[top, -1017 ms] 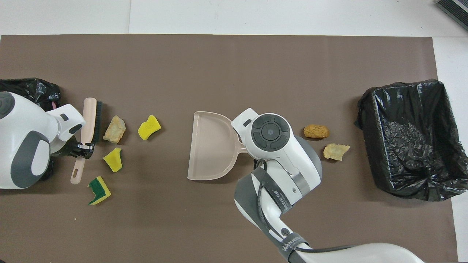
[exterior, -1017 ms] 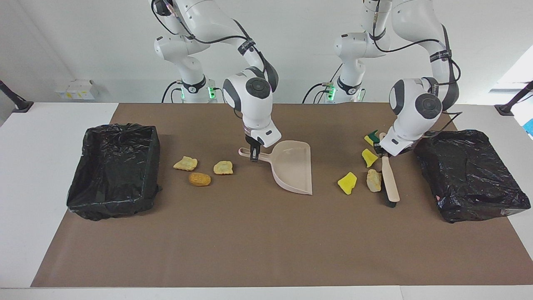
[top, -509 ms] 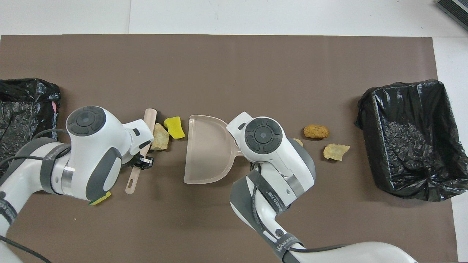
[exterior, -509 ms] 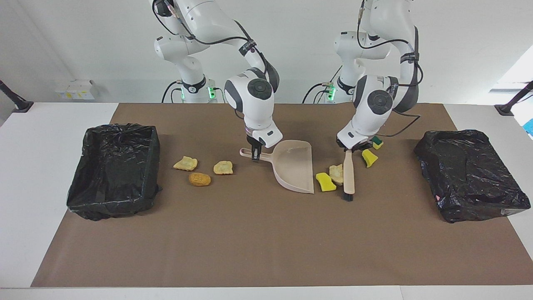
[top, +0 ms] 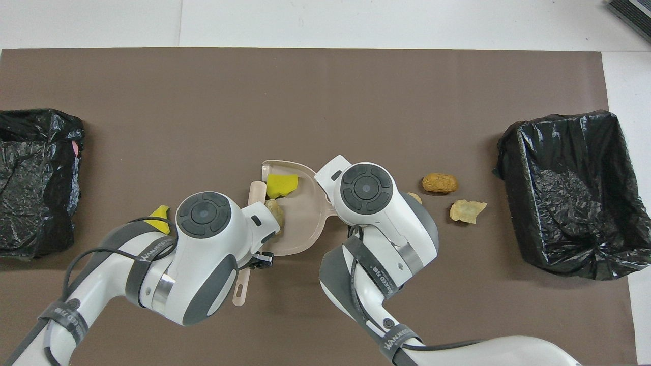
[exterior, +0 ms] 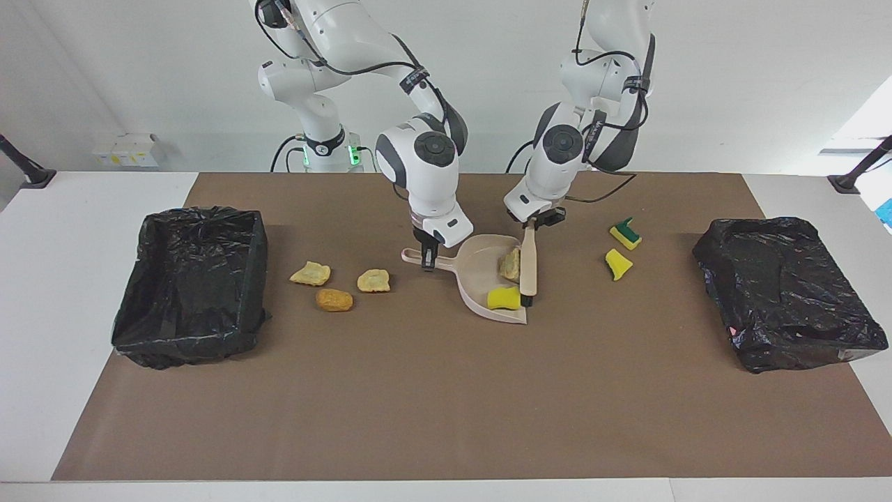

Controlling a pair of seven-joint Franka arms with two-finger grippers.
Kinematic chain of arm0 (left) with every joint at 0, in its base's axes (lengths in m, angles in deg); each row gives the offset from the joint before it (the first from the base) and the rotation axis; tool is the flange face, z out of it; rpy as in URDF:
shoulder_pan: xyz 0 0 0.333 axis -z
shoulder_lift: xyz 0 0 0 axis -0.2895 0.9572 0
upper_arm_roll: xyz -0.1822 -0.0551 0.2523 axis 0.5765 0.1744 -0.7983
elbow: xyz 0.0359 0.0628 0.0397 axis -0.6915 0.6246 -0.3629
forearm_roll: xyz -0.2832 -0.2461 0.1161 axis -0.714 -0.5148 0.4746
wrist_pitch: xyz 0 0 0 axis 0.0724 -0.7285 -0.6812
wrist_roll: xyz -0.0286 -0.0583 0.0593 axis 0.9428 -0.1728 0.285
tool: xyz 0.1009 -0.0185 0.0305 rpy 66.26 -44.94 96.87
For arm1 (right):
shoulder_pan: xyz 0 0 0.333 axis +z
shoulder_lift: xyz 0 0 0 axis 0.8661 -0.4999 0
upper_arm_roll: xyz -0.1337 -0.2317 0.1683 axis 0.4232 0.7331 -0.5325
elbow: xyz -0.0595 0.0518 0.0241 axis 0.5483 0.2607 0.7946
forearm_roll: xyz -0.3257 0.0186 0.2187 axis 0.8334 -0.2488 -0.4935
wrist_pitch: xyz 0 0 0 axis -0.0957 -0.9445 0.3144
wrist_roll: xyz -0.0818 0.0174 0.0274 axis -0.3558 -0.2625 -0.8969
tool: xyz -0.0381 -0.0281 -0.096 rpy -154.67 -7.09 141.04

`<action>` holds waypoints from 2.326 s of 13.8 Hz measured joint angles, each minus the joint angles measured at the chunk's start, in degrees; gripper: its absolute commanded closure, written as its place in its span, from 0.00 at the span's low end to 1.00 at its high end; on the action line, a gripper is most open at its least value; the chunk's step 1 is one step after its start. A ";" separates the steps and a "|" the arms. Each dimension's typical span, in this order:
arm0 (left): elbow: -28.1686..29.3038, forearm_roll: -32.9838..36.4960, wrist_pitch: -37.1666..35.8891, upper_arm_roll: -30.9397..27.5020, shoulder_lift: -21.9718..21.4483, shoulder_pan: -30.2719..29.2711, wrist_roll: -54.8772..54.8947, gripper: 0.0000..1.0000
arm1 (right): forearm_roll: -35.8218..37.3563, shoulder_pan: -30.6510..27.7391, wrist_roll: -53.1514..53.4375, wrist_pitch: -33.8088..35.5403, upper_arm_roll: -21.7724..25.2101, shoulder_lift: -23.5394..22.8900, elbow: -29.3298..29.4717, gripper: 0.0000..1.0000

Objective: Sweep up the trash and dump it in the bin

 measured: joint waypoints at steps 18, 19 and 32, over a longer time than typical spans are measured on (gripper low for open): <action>12.12 12.23 -28.80 -2.37 -21.88 -22.70 -7.93 1.00 | 0.00 0.00 0.00 0.00 0.00 0.00 -0.02 1.00; 14.36 12.50 -28.06 -2.34 -23.71 -23.86 -8.32 1.00 | 0.00 0.00 0.00 0.00 0.00 0.00 -0.02 1.00; 17.17 10.45 -0.09 -0.63 -13.99 -12.20 -18.39 1.00 | 0.00 0.00 0.00 0.00 0.00 0.00 -0.02 1.00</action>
